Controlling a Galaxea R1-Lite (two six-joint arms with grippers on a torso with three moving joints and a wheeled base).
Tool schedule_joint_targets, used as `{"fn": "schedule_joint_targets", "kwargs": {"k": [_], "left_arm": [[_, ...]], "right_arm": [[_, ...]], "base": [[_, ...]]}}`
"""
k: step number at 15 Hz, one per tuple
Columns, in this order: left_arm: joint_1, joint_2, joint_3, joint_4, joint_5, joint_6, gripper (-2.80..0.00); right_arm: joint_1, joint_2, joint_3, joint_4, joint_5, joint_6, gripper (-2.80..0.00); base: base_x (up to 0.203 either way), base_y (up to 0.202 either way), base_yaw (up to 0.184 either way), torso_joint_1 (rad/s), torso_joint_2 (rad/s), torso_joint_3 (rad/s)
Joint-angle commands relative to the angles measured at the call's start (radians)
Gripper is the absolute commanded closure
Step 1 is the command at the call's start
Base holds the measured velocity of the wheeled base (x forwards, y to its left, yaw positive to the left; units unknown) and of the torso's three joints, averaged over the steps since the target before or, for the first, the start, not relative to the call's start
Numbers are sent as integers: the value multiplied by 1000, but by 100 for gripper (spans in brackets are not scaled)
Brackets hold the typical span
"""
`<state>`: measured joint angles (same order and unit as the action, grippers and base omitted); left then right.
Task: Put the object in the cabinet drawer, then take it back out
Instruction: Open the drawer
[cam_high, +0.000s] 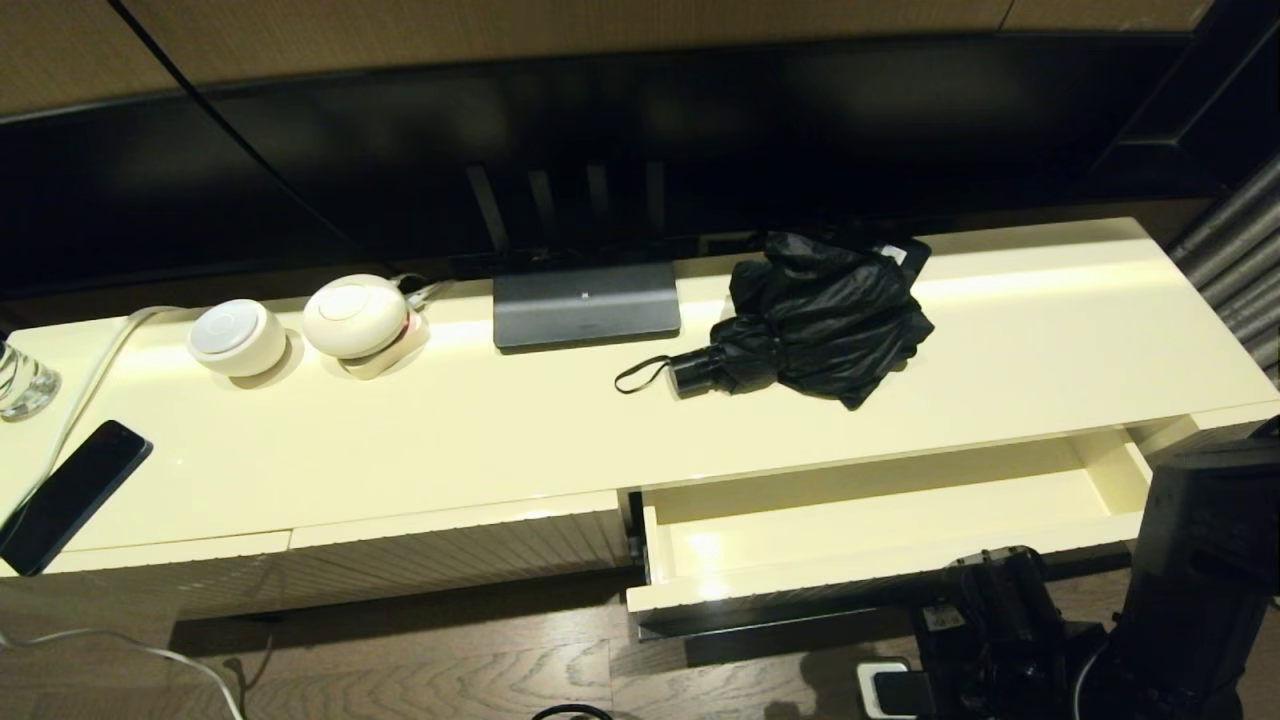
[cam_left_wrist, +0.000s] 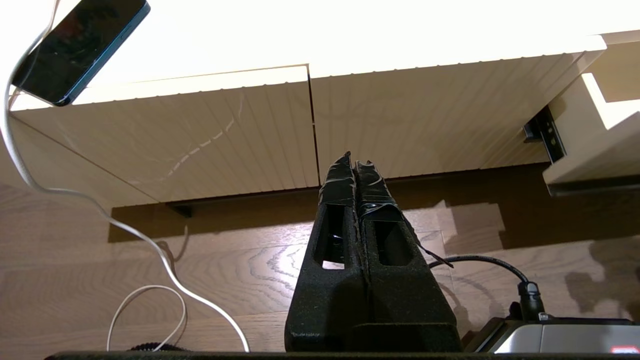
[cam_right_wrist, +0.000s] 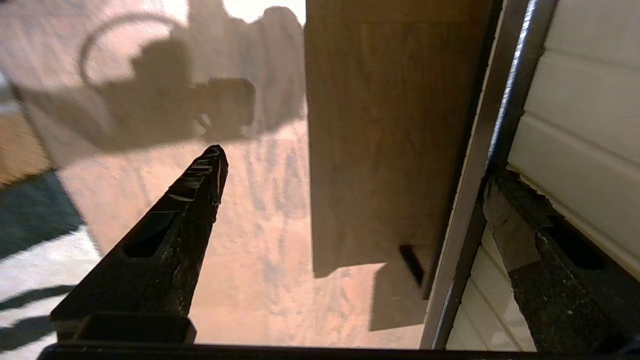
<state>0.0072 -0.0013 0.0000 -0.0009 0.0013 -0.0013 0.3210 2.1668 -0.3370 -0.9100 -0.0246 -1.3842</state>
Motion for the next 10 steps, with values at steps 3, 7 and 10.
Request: {"fn": "schedule_joint_targets", "kwargs": {"k": [3,7,10], "left_arm": [[0,1,3,0,0,0,0],[0,1,3,-1,0,0,0],[0,1,3,-1,0,0,0]], "right_arm": [[21,-16,98,-55,3,15,-280],[45,-103,162,-64,3,48,-280],[49,-199,165,-30,3,51,-280]], "base": [[0,0,0,0,0,0],[0,0,0,0,0,0],[0,0,0,0,0,0]]}}
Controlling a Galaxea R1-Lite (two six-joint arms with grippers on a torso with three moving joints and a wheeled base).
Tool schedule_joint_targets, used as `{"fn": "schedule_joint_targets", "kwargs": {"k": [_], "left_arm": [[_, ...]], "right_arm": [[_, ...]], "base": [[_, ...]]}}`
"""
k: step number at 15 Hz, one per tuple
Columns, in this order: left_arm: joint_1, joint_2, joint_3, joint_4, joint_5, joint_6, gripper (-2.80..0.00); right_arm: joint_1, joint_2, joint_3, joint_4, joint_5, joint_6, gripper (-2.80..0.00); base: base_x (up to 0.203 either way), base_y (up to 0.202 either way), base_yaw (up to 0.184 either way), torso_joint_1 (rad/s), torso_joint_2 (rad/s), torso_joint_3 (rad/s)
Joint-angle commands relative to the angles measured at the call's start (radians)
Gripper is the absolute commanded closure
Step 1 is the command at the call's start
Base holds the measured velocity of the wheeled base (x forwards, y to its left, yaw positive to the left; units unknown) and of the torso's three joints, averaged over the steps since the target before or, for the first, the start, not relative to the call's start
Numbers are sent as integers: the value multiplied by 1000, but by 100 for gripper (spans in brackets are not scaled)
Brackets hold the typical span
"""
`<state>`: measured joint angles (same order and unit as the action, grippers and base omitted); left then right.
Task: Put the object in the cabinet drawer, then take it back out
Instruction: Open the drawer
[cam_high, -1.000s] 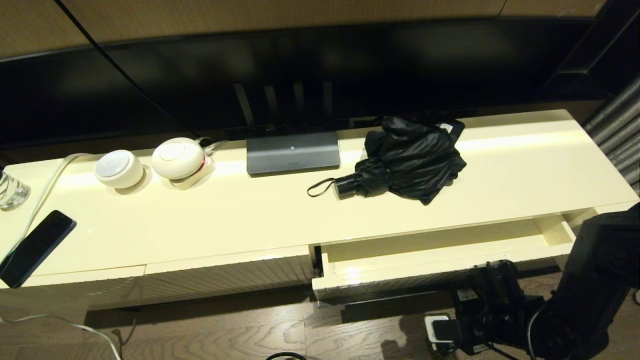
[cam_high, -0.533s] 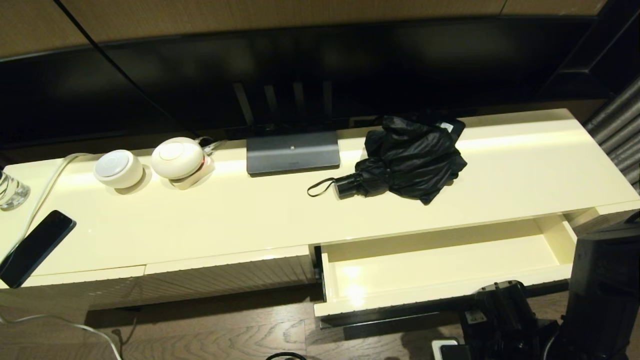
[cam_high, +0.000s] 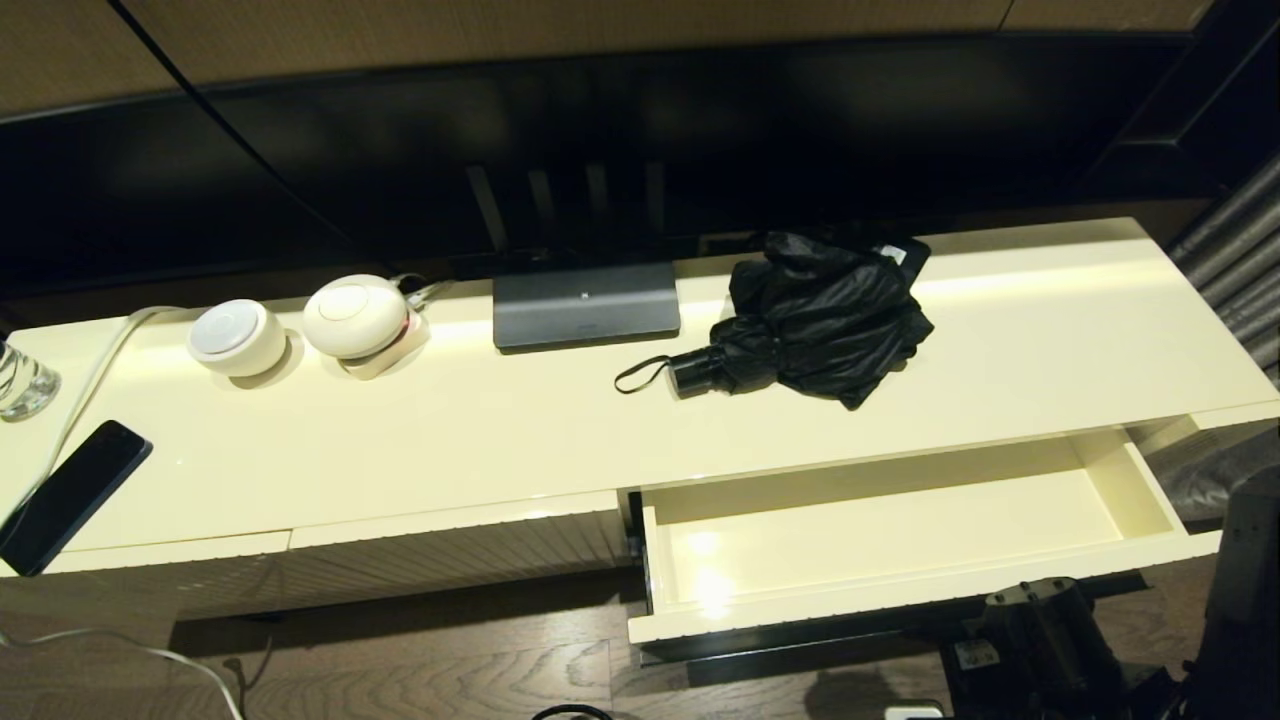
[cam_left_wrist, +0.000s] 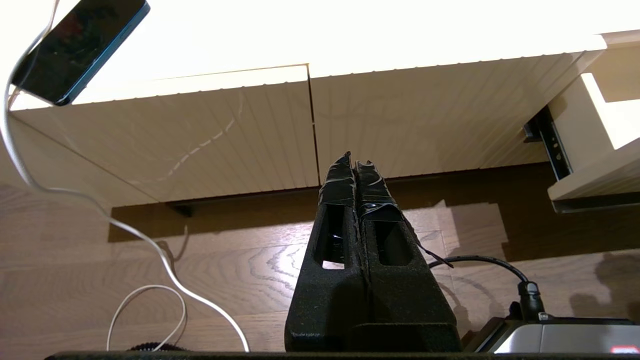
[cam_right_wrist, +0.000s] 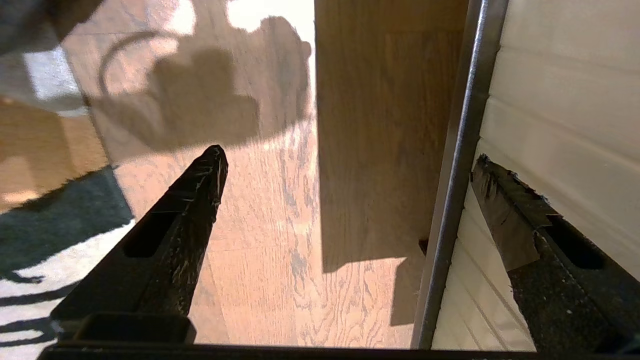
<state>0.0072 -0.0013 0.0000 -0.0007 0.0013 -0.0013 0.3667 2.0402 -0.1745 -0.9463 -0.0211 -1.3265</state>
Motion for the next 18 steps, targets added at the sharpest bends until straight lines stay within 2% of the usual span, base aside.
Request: {"fn": "schedule_joint_targets", "kwargs": {"k": [1,3,4,12,14,16,18], "left_arm": [[0,1,3,-1,0,0,0],[0,1,3,1,0,0,0],[0,1,3,-1,0,0,0],[0,1,3,-1,0,0,0],[0,1,3,-1,0,0,0],[0,1,3,-1,0,0,0],[0,1,3,1,0,0,0]], "right_arm": [[4,-118,3,39,0,-7,-280],[4,-174,4,114,0,-8,-280],[4,-245,4,183,0,-8,0],[-5,-841,-62,860,-1,-7,0],[-8,-950,-177,1106,-3,4,0],[-8,-998,-355,1345,-4,48,0],[-7,-980,-473,1458,-5,91,0]], "base": [[0,0,0,0,0,0],[0,0,0,0,0,0],[0,0,0,0,0,0],[0,0,0,0,0,0],[0,0,0,0,0,0],[0,0,0,0,0,0],[0,0,0,0,0,0]]}}
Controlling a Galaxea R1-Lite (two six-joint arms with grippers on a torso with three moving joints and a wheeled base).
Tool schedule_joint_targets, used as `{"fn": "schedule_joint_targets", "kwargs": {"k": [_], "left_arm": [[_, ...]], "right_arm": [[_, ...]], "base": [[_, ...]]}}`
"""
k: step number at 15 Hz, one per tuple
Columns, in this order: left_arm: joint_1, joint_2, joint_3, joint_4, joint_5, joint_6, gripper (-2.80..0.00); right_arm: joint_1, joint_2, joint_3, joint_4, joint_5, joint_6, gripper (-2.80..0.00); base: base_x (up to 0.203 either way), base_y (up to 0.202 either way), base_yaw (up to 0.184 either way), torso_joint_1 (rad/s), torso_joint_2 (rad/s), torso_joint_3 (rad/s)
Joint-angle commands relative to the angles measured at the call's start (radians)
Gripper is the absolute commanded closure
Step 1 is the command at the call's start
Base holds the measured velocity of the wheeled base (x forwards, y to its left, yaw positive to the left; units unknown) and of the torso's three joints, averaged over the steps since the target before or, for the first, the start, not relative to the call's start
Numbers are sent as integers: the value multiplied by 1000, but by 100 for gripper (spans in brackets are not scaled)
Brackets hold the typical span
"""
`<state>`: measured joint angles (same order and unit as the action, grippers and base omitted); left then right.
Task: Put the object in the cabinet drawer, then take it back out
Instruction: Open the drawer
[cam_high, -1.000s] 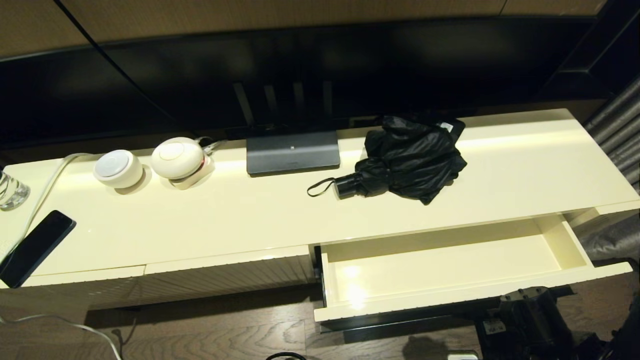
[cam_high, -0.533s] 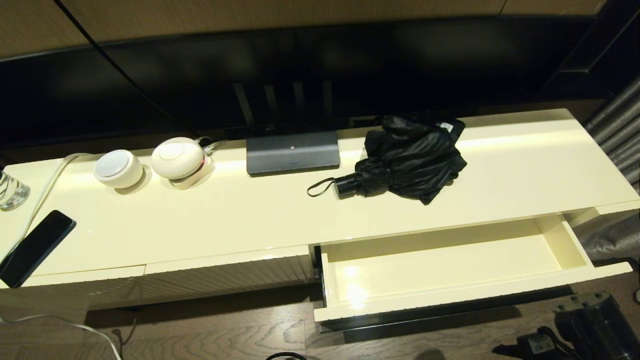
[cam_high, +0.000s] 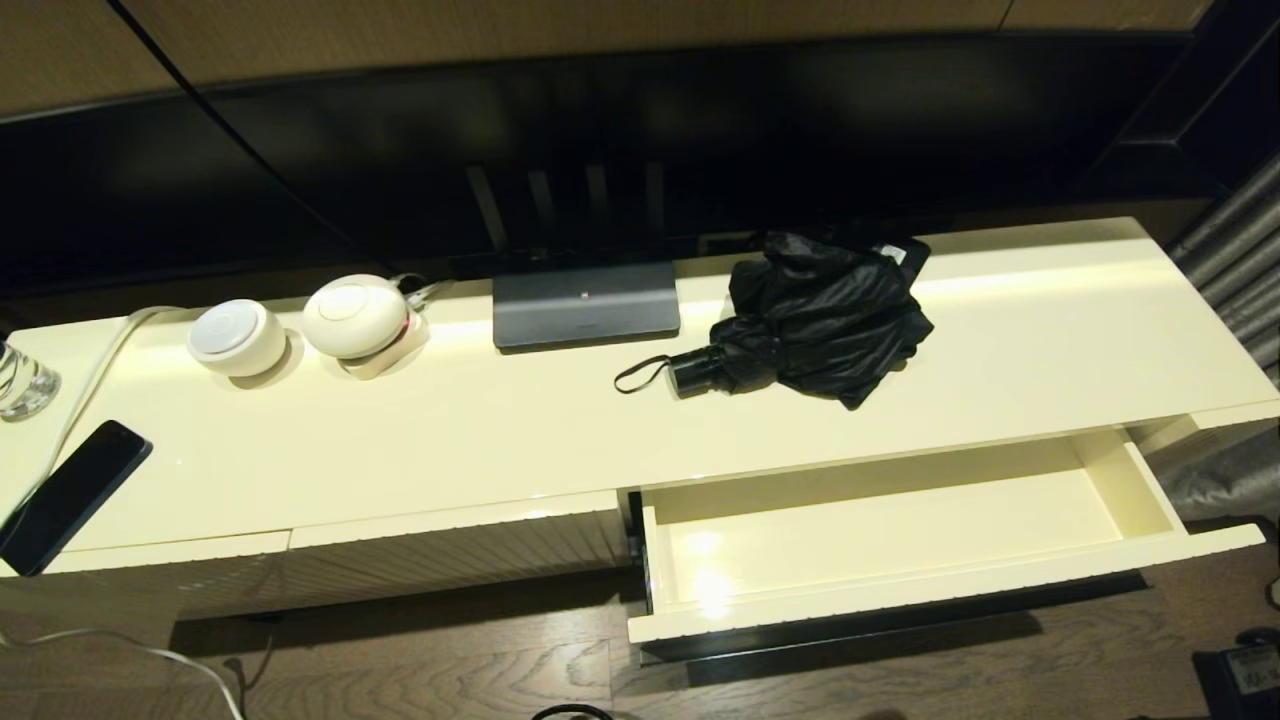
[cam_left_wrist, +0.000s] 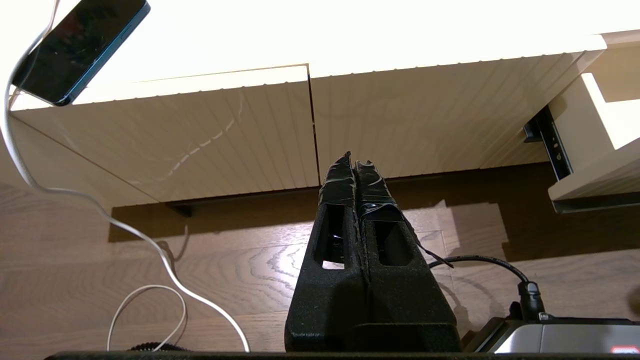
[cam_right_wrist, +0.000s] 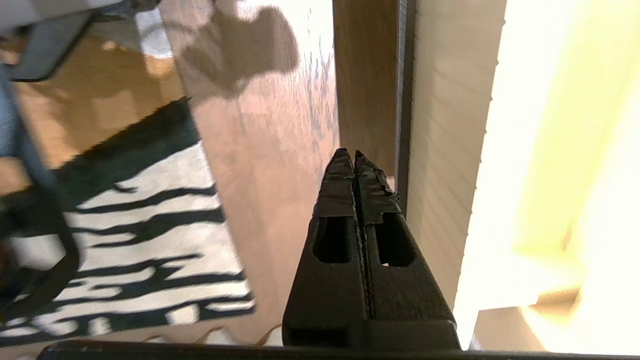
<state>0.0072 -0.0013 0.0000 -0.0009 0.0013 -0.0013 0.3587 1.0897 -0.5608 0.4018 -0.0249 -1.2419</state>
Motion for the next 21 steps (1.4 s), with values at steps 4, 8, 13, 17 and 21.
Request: {"fn": "schedule_joint_targets", "kwargs": {"k": [4,8,13,17,21], "left_arm": [[0,1,3,1,0,0,0],[0,1,3,-1,0,0,0],[0,1,3,-1,0,0,0],[0,1,3,-1,0,0,0],[0,1,3,-1,0,0,0]], "right_arm": [[-4,175,-207,103,-10,71,0],[-29,418,-321,-29,-25,160,0],[-63,560,-450,-69,-66,274,0],[-105,636,-540,-71,-65,277,0],[-121,685,-575,-88,-65,279,0]], "base": [[0,0,0,0,0,0],[0,0,0,0,0,0],[0,0,0,0,0,0],[0,0,0,0,0,0],[0,0,0,0,0,0]]}}
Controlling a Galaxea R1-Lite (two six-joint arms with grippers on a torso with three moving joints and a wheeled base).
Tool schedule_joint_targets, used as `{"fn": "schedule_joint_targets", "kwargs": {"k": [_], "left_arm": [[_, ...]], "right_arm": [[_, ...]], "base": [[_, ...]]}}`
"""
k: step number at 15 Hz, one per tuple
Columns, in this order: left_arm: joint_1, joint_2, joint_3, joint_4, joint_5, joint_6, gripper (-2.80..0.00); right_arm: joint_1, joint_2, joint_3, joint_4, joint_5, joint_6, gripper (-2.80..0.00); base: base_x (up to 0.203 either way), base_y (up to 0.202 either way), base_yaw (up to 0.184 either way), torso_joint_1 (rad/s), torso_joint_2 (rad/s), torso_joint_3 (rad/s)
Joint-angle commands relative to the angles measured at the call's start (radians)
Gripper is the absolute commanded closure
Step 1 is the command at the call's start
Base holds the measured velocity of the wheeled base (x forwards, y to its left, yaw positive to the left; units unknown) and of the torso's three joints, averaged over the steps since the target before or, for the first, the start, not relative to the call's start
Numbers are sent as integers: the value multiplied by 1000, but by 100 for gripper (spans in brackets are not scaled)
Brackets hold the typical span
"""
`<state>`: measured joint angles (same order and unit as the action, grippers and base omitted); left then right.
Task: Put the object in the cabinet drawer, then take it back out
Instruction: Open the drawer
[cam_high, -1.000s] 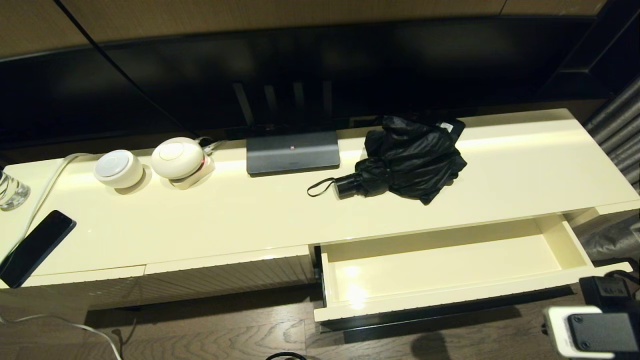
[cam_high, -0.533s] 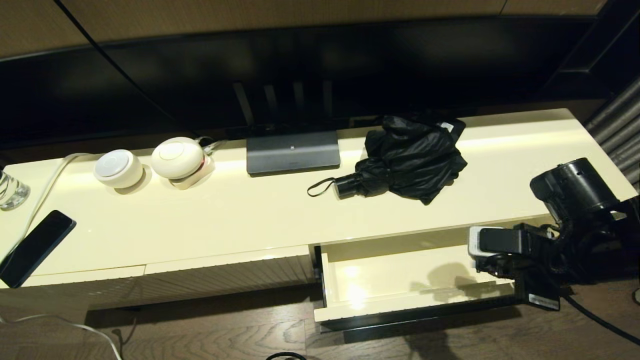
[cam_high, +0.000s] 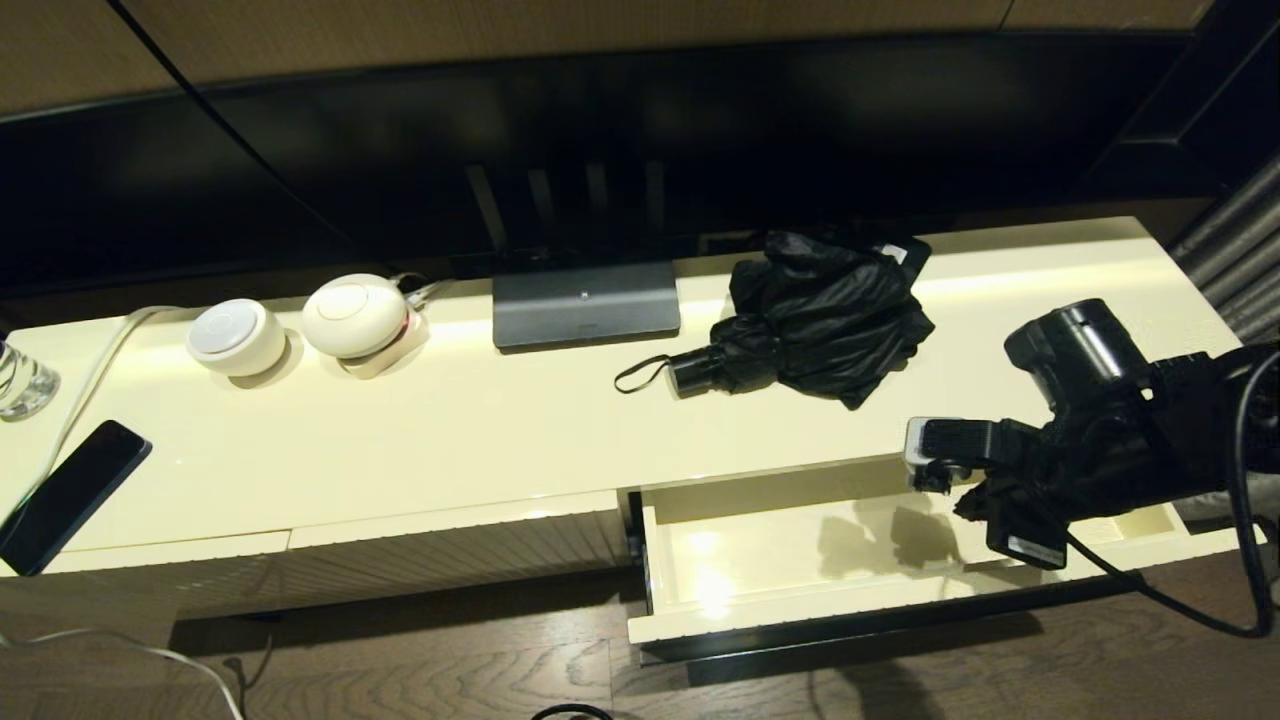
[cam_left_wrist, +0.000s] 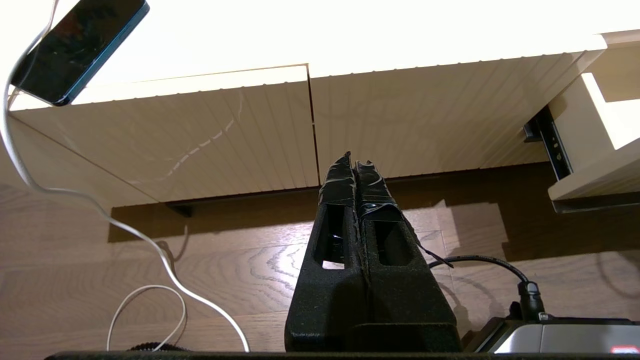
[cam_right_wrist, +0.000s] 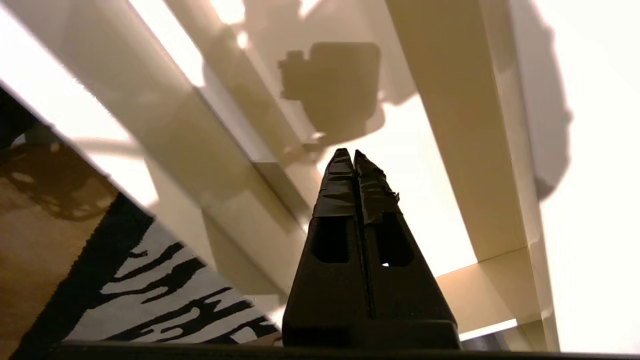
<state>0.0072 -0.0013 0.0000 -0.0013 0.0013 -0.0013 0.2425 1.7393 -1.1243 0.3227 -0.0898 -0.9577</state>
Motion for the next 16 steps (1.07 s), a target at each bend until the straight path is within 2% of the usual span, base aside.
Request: {"fn": "schedule_joint_targets", "kwargs": {"k": [1,6,16], "left_arm": [[0,1,3,0,0,0,0],[0,1,3,0,0,0,0],[0,1,3,0,0,0,0]], "right_arm": [[-6,49,-16,-26,-1,-5,0],[-3,92,-17,-44,1,-4,0],[10,53,108,2,26,-38,0]], "base": [[0,0,0,0,0,0],[0,0,0,0,0,0],[0,0,0,0,0,0]]}}
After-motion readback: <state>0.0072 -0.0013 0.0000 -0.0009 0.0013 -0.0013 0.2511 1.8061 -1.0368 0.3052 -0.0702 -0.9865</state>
